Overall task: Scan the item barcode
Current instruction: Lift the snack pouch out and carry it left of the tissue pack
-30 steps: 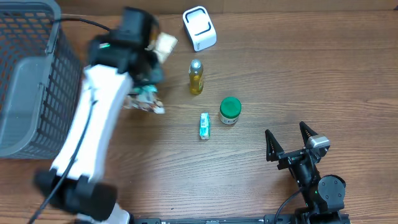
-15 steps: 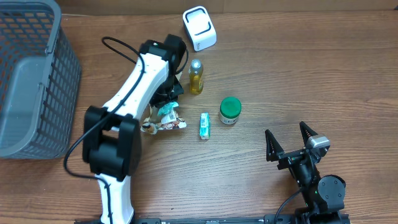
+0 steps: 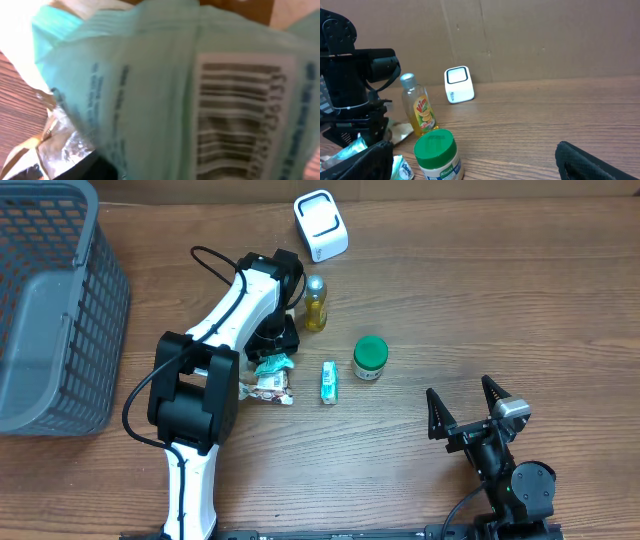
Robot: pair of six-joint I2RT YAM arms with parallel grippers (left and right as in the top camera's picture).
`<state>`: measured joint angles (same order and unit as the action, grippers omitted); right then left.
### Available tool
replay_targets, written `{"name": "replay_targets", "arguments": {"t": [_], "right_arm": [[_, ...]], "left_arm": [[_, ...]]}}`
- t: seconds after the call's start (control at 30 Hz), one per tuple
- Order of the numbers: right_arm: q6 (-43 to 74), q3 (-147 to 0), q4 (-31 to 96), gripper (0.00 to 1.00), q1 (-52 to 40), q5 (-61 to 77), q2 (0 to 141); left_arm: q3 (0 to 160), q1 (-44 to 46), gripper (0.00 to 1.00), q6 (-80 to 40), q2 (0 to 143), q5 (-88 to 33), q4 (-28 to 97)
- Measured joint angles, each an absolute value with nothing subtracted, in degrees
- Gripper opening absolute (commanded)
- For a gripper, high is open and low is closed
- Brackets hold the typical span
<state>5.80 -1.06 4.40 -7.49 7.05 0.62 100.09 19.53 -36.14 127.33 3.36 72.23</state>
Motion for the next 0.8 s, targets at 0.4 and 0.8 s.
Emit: {"name": "replay_targets", "arguments": {"t": [0.4, 0.8], "right_arm": [[5.78, -1.06, 4.38, 1.00, -7.49, 7.05, 0.62], [5.80, -1.06, 4.36, 1.00, -7.49, 7.03, 0.62]], "left_arm": [[101.80, 19.53, 0.59, -30.83, 127.35, 1.67, 76.53], [105.60, 19.53, 0.83, -27.86, 127.37, 1.19, 77.60]]}}
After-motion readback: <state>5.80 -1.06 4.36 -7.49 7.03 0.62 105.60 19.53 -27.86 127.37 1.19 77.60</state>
